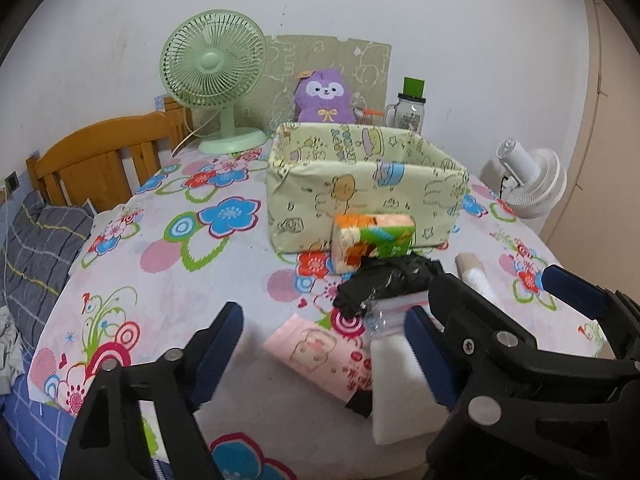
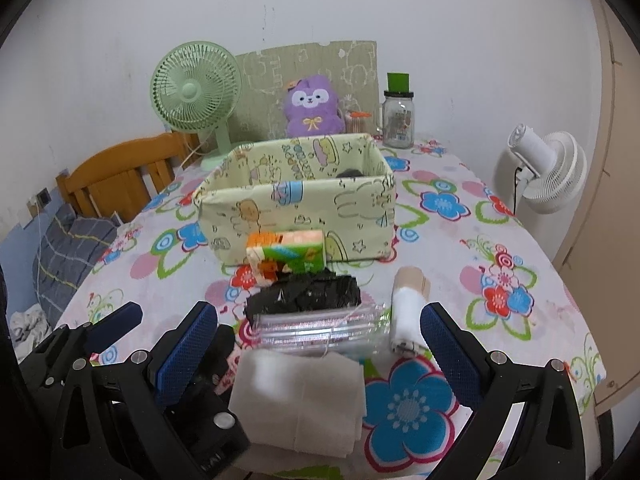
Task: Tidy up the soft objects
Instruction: 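Move the right tool down onto the white cloth pad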
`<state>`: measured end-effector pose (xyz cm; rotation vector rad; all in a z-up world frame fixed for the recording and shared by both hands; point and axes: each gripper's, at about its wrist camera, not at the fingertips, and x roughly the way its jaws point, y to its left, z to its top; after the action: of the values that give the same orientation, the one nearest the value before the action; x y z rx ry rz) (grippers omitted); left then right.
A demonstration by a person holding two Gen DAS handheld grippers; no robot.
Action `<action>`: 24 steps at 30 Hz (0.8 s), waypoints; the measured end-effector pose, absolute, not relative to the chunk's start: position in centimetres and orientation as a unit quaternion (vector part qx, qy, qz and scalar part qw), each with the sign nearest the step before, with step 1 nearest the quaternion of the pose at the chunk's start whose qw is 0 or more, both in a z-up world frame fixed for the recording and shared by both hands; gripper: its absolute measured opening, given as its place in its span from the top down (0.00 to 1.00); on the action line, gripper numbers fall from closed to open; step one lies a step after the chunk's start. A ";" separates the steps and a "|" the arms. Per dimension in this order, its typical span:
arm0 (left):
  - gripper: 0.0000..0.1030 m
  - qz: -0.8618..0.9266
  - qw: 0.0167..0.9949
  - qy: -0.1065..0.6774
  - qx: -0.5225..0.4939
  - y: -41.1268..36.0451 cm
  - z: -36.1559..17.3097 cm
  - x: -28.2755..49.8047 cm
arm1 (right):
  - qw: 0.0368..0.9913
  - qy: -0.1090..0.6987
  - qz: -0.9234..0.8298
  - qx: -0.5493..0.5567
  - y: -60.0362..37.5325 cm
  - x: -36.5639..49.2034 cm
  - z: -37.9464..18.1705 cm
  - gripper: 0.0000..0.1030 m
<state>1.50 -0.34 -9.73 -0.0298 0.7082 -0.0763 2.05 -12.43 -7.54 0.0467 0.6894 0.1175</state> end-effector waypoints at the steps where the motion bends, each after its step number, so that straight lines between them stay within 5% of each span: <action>1: 0.21 -0.036 0.937 0.348 -0.014 -0.2 -9.9 1.4 | 0.938 0.340 0.057 0.023 -12.3 2.0 -7.7 0.00; 24: 0.33 -0.023 0.912 0.409 -0.017 0.3 -14.0 2.0 | 0.913 0.404 0.048 0.022 -10.9 2.9 -11.9 0.01</action>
<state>1.98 0.33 -13.99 -0.0343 0.8419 -0.0476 2.91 -10.90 -11.94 0.0454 0.8321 0.0987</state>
